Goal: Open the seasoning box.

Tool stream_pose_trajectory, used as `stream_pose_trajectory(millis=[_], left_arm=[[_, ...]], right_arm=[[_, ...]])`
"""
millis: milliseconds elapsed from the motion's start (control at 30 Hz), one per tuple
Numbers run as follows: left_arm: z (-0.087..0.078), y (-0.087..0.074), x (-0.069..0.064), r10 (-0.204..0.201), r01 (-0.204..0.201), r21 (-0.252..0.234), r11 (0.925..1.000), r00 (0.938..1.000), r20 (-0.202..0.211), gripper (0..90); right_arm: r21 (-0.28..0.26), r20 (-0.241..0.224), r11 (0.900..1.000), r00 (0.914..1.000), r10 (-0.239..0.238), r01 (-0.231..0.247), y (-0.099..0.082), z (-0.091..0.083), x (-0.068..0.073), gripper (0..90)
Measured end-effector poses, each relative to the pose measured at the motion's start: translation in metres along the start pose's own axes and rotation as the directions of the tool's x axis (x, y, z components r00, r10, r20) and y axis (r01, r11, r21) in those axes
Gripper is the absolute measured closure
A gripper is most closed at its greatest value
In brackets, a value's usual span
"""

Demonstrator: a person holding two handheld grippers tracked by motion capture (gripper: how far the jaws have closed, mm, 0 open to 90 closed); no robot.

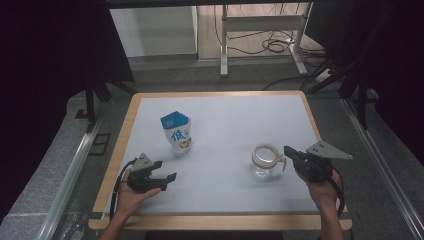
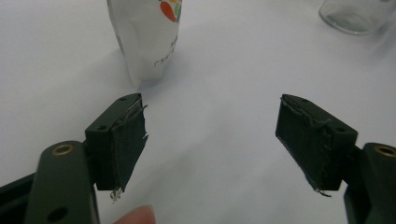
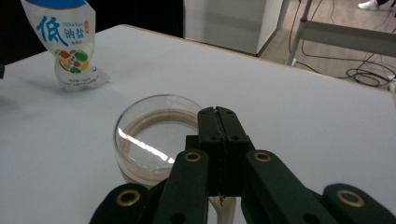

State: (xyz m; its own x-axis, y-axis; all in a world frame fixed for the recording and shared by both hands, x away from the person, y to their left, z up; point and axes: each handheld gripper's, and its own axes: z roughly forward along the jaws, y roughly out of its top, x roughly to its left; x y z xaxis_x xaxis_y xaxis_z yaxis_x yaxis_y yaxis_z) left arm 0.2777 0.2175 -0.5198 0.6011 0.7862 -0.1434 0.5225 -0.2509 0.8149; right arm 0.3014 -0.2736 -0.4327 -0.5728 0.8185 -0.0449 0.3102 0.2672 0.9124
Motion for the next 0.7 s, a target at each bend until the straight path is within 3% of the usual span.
stream_pose_trajectory(millis=[200,533,700], left_arm=[[-0.001,0.001,-0.005,0.005,-0.005,-0.016,0.9999,1.0,-0.004,32.5],[-0.002,0.003,-0.008,0.013,-0.012,-0.029,0.9995,0.9999,0.001,32.8],[-0.003,0.005,-0.011,0.025,-0.025,-0.048,0.9985,0.9997,0.008,38.3]], right_arm=[[0.021,0.023,0.9996,0.9996,0.016,-0.016,-0.007,0.0,-0.004,90.0],[0.041,0.024,0.999,0.9996,0.015,-0.016,-0.012,0.006,-0.002,90.0],[0.056,0.03,0.9984,0.9995,0.004,-0.005,-0.014,0.011,0.0,90.0]])
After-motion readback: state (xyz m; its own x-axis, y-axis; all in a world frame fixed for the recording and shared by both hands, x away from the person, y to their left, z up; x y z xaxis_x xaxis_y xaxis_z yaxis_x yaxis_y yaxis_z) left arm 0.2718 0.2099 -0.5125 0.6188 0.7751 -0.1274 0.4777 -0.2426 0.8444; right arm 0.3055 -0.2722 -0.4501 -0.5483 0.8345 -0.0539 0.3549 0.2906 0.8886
